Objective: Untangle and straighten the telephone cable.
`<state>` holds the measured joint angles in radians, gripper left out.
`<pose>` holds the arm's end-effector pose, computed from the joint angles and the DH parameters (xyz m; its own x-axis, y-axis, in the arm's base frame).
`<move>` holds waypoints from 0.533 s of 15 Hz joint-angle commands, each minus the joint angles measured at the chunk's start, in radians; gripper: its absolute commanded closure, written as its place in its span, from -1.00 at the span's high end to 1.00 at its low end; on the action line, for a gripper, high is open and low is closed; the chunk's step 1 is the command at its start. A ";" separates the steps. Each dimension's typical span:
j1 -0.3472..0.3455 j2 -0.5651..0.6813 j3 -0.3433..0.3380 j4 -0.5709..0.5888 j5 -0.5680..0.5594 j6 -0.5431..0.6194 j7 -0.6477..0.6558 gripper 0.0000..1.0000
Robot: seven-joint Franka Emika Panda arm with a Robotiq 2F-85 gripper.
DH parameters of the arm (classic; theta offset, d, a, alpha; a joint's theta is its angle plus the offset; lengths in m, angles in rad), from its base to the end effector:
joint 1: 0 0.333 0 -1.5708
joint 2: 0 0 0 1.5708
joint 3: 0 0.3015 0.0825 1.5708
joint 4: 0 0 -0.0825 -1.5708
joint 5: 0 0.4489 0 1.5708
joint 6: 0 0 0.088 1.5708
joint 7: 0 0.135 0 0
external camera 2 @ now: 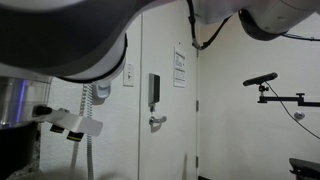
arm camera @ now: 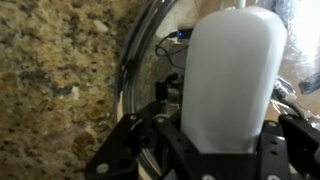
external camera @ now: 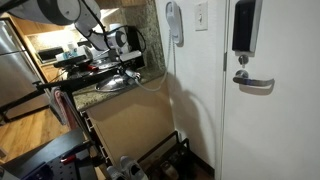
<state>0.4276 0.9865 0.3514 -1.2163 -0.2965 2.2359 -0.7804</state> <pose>0.6279 0.5107 0.1297 -0.0028 0.9955 0.0951 0.9995 -0.0003 0.0323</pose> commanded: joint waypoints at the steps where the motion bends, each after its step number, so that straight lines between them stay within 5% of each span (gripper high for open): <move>1: 0.004 0.006 -0.005 0.015 -0.009 0.000 -0.008 -0.93; 2: 0.004 0.007 -0.005 0.016 -0.008 -0.005 -0.009 -0.20; 8: -0.002 -0.001 -0.003 0.017 -0.005 -0.022 -0.014 0.57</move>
<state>0.4254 0.9872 0.3513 -1.2101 -0.2965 2.2356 -0.7828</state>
